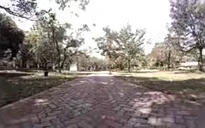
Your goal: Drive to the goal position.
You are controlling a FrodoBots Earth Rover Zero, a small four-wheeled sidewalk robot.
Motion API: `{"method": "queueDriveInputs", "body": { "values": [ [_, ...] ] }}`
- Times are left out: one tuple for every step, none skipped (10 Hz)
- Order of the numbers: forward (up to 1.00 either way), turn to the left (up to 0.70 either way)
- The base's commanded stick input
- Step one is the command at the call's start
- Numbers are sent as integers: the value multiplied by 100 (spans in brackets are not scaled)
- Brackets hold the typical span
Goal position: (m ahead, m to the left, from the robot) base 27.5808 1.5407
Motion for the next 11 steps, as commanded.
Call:
{"method": "queueDriveInputs", "body": {
  "values": [
    [70, 0],
    [70, 0],
    [70, 0],
    [70, 0],
    [70, 0],
    [70, 0],
    [70, 0],
    [70, 0],
    [70, 0],
    [70, 0],
    [70, 0]
  ]
}}
